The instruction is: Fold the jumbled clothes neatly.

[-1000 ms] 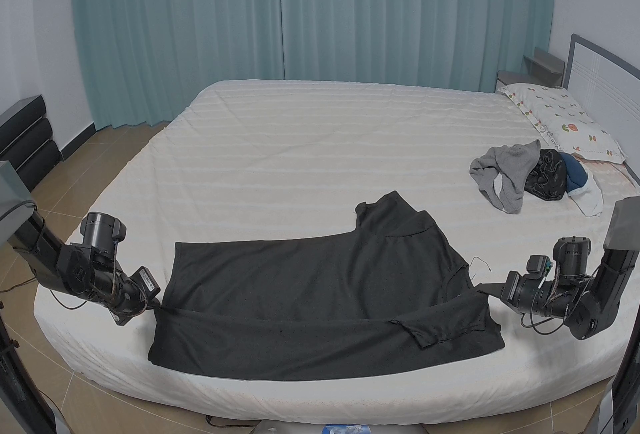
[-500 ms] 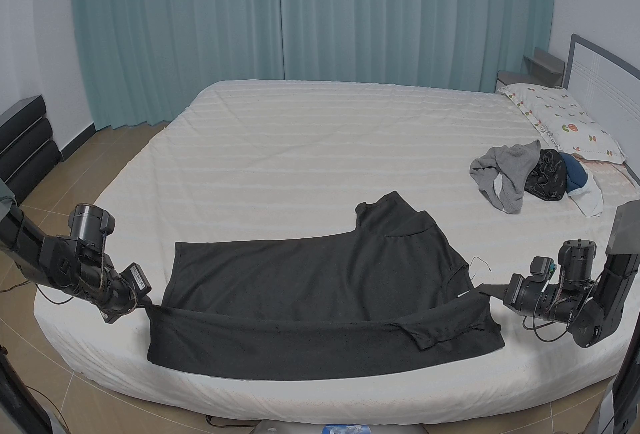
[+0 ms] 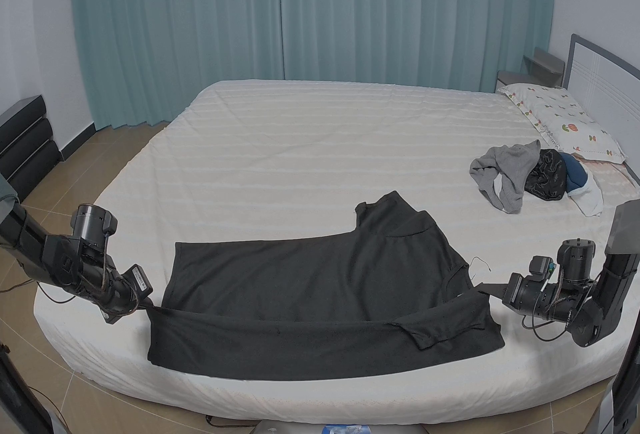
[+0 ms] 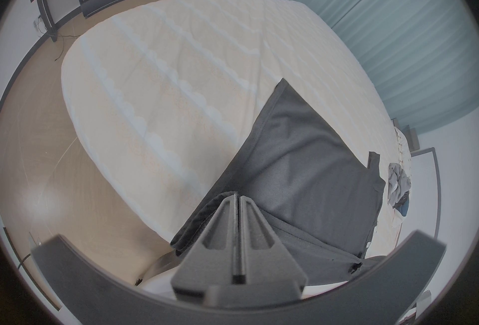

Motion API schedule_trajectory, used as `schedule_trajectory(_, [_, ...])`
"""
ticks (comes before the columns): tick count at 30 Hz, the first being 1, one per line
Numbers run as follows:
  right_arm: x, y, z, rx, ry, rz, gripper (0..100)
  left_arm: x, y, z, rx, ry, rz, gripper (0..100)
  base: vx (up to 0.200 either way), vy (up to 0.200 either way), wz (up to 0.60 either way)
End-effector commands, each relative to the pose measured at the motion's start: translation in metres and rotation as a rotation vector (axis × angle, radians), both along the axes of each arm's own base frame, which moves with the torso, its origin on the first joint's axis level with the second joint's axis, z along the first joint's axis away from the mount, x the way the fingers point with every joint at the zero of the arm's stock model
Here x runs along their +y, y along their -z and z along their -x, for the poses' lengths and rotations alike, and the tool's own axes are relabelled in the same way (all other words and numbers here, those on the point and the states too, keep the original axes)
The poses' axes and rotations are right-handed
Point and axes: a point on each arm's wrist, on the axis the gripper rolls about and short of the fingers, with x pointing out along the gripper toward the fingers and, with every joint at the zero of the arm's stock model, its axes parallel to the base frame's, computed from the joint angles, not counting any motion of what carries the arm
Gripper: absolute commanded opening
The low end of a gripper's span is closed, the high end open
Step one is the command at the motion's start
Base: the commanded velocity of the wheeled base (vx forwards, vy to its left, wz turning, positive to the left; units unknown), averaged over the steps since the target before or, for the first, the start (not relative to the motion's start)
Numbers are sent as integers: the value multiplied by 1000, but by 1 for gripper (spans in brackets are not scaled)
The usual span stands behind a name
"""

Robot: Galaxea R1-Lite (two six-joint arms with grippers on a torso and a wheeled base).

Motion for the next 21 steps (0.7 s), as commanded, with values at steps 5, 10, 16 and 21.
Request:
schedule_trajectory(5, [4, 20, -12, 39, -7, 5, 0, 2, 41, -24, 97, -11, 6, 0, 0, 0, 0])
schedule_trajectory(10, [5, 23, -17, 39, -8, 6, 0, 3, 54, -32, 81, -40, 13, 0, 0, 0, 0])
schedule_trajectory(16, [5, 31, -21, 55, -8, 8, 0, 3, 57, -36, 61, -53, 20, 0, 0, 0, 0])
schedule_trajectory(21, [7, 34, -22, 64, -13, 8, 100, 3, 57, -35, 62, -51, 23, 100, 0, 0, 0])
